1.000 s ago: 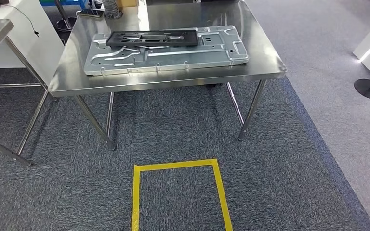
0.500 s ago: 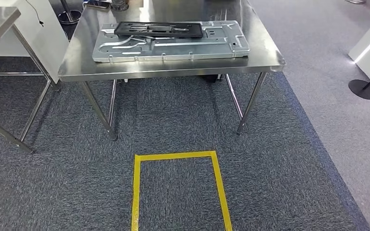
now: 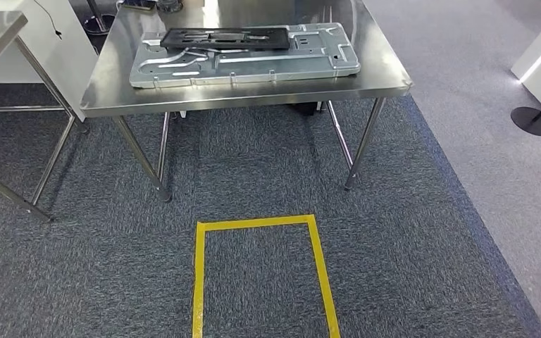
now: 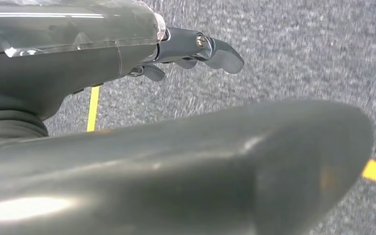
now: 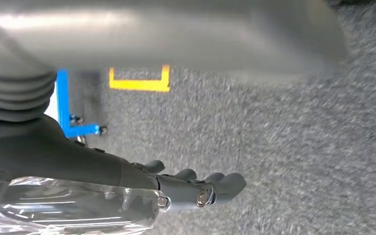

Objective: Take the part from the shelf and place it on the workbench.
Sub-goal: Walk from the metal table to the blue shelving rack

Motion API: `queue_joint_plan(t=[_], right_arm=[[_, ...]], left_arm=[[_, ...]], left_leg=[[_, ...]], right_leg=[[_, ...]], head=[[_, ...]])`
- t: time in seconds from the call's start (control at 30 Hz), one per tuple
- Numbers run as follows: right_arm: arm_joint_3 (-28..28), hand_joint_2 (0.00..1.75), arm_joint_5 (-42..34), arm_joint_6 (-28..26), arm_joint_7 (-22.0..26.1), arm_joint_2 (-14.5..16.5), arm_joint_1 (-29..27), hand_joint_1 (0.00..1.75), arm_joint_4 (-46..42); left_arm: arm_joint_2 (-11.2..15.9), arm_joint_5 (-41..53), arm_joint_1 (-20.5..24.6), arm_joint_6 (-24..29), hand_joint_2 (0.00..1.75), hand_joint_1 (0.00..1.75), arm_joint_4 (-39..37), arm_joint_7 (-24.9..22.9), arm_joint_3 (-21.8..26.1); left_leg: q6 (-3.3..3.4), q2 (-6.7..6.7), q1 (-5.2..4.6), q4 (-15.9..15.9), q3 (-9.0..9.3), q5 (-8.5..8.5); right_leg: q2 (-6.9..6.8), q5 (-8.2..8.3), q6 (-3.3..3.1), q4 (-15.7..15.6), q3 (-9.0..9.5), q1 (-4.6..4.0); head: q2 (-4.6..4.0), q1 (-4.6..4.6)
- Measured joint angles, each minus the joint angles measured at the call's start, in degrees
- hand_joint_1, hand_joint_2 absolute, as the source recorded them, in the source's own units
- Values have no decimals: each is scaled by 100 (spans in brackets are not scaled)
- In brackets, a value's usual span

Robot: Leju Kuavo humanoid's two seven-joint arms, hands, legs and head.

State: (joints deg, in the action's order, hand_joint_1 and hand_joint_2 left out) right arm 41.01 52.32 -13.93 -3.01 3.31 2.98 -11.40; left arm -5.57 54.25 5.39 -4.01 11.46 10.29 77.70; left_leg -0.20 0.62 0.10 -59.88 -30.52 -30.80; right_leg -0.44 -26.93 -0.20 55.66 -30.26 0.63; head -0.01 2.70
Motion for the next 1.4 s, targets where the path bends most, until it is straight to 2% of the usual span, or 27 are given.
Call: queue_joint_plan(t=[0.07,0.1,0.13,0.17,0.2,0.23,0.27,0.33,0.4,0.47,0.57,0.67,0.7,0.8,0.83,1.4], right_arm=[[21,175,1,92,-124,-26,6,0,-1],[40,131,-17,126,-169,-40,8,0,-1],[64,87,-43,144,-188,-51,4,0,-1],[94,44,-81,152,-172,-58,0,0,-1],[128,0,-117,157,-134,-63,-2,0,-1],[161,0,-152,161,-84,-67,-1,0,-2],[193,0,-187,165,-33,-80,3,0,-4],[256,0,-236,181,54,-115,15,0,-9],[316,87,-283,214,114,-134,14,0,-11],[368,175,-321,251,178,-134,8,0,-11],[413,175,-389,286,207,-134,3,0,-12],[332,175,-609,354,168,-136,-30,0,-24],[281,175,-696,373,163,-137,-47,0,-32],[95,44,-963,434,161,-141,-103,0,-69],[24,0,-1057,456,161,-143,-123,0,-85],[-1398,0,-2613,800,203,-200,-468,0,-410]], left_arm=[[-21,-12,-6,-11,0,0,-1,-2,1],[-33,-21,-10,-10,44,0,-1,-2,1],[-44,-35,-15,-5,87,0,-1,-2,2],[-54,-50,-18,2,131,0,-1,-3,4],[-61,-62,-18,10,175,0,-1,-3,5],[-67,-72,-15,16,175,0,-1,-4,6],[-81,-75,-10,20,175,0,-2,-4,7],[-110,-72,-2,25,175,0,-3,-7,7],[-125,-66,-5,30,175,0,-3,-14,7],[-123,-65,-8,33,175,0,-3,-17,7],[-119,-95,-15,32,175,0,-3,-22,-25],[-98,-284,-72,38,175,0,4,-52,-312],[-86,-375,-95,43,131,0,9,-64,-443],[-49,-671,-159,63,0,0,43,-114,-828],[-37,-775,-182,72,0,0,58,-137,-965],[166,-2510,-628,199,0,0,390,-462,-3426]], left_leg=[[-57,-13,41,-739,-330,-387],[-90,-14,66,-1101,-492,-527],[-128,-13,94,-1316,-585,-571],[-168,-13,128,-1307,-573,-499],[-212,-12,169,-1075,-453,-334],[-264,-12,217,-689,-256,-133],[-316,-23,248,-314,-75,-19],[-281,-56,268,85,100,72],[-177,-77,239,86,72,64],[-150,-77,220,84,54,72],[-128,-78,210,83,37,89],[-119,-78,199,81,34,93],[-118,-78,194,80,33,93],[-117,-79,187,80,32,93],[-117,-79,187,80,33,93],[-118,-79,188,85,32,96]], right_leg=[[-7,18,-46,-10,-17,-3],[-7,21,-55,-3,-29,-5],[-6,21,-57,9,-38,-3],[-3,19,-54,32,-50,5],[3,11,-41,69,-65,19],[11,-8,-18,128,-90,34],[25,-40,23,211,-132,31],[51,-100,101,354,-209,16],[63,-102,150,383,-240,14],[65,-67,188,349,-242,28],[66,-34,228,310,-235,39],[68,-21,246,290,-230,41],[68,-19,248,289,-230,42],[68,-20,249,288,-233,42],[68,-20,249,289,-234,42],[68,-20,247,302,-248,38]], head=[[-1,1],[-1,1],[-1,1],[0,1],[-1,1],[-1,1],[0,1],[0,-1],[0,-2],[1,-2],[1,-2],[1,-2],[1,-2],[0,-2],[0,-2],[0,-2]])
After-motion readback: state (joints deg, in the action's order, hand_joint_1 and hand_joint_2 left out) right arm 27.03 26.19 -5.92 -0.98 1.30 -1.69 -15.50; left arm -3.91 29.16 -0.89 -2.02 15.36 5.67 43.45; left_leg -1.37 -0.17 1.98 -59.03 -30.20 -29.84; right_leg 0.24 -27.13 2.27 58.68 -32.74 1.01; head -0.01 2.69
